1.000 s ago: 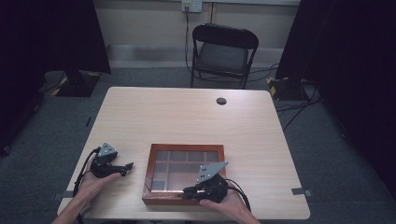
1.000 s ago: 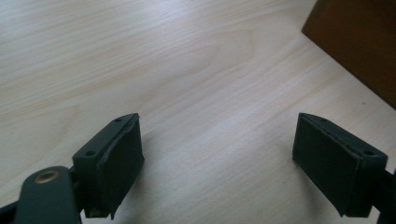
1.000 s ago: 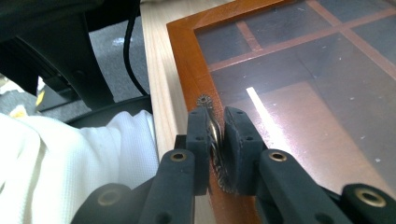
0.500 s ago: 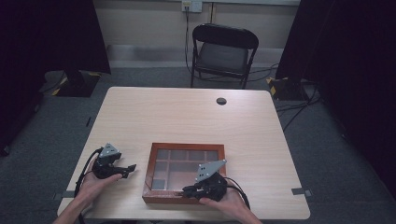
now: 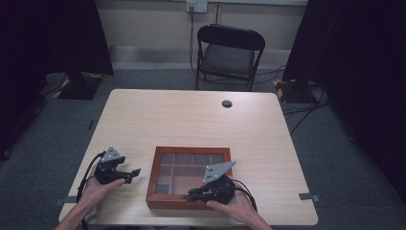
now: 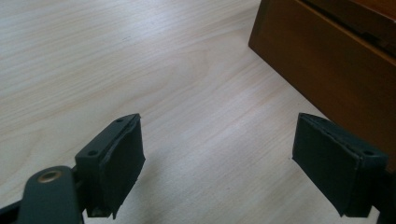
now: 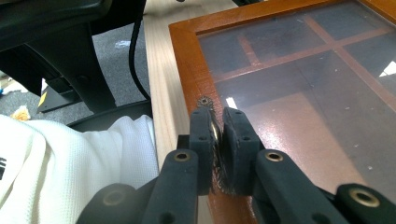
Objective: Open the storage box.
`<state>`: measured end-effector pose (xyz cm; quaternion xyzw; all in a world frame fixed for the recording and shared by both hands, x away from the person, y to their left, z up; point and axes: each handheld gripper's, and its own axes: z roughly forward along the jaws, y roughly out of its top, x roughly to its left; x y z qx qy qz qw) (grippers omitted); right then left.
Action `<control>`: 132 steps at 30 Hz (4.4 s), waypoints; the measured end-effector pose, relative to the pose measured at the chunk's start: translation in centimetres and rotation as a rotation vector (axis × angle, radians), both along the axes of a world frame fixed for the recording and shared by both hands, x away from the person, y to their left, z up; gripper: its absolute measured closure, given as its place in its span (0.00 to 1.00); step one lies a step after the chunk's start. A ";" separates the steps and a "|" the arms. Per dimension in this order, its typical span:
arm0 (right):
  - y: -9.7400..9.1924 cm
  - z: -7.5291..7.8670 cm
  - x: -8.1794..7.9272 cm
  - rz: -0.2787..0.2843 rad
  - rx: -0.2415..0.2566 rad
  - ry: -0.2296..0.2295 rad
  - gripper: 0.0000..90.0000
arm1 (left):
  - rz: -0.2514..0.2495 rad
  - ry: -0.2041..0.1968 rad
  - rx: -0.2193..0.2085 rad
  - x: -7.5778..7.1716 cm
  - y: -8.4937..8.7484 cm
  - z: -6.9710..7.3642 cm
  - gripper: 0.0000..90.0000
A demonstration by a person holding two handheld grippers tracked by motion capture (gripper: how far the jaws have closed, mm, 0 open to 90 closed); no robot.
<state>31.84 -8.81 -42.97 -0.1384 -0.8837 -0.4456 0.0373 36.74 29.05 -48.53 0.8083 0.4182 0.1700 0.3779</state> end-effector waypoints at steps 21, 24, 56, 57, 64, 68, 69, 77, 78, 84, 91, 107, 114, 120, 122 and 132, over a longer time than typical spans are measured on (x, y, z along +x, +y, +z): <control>-0.2 2.9 0.7 -0.006 0.017 -0.004 0.92 | -0.060 -0.010 -0.102 -0.7 -0.5 1.3 0.17; -0.2 3.3 0.8 -0.007 0.016 -0.009 0.92 | -0.067 -0.005 -0.108 -0.8 -0.9 1.4 0.17; -0.3 5.7 1.5 -0.002 0.049 -0.024 0.81 | -0.226 -0.101 -0.189 -2.3 -4.6 3.0 0.19; -0.4 5.7 1.4 0.016 0.071 -0.013 0.77 | -0.224 -0.098 -0.192 -2.2 -4.6 3.0 0.19; -2.5 6.0 1.2 -0.052 0.093 -0.025 0.52 | -0.223 -0.078 -0.201 -2.2 -4.6 3.4 0.21; -3.9 5.4 1.0 -0.094 0.109 -0.021 0.36 | -0.230 -0.086 -0.204 -2.3 -4.6 3.6 0.21; -4.2 5.3 1.0 -0.106 0.112 -0.022 0.33 | -0.230 -0.086 -0.204 -2.3 -4.6 3.6 0.23; -7.3 4.8 0.6 -0.208 0.122 -0.042 0.25 | -0.253 -0.117 -0.209 -2.4 -5.2 4.5 0.24; -7.5 4.7 0.6 -0.208 0.123 -0.042 0.25 | -0.255 -0.133 -0.224 -2.3 -5.3 4.7 0.24; -8.5 4.4 0.5 -0.238 0.125 -0.057 0.25 | -0.266 -0.144 -0.220 -2.1 -5.5 5.1 0.24; -8.7 4.7 1.1 -0.254 0.103 -0.087 0.22 | -0.283 -0.144 -0.228 -1.8 -5.8 5.8 0.30; -9.6 4.5 3.1 -0.332 0.116 -0.121 0.27 | -0.261 -0.146 -0.250 -0.8 -6.1 7.2 0.31; -9.6 5.3 3.7 -0.328 0.161 -0.131 0.40 | -0.242 -0.166 -0.228 -0.1 -6.4 7.7 0.34; -9.6 5.5 4.3 -0.345 0.184 -0.129 0.44 | -0.235 -0.158 -0.247 0.5 -6.4 7.9 0.38; -9.6 5.6 4.5 -0.350 0.190 -0.129 0.46 | -0.235 -0.161 -0.252 0.7 -6.4 8.0 0.39; -9.7 6.0 5.9 -0.386 0.235 -0.133 0.52 | -0.251 -0.166 -0.262 1.8 -6.5 8.7 0.48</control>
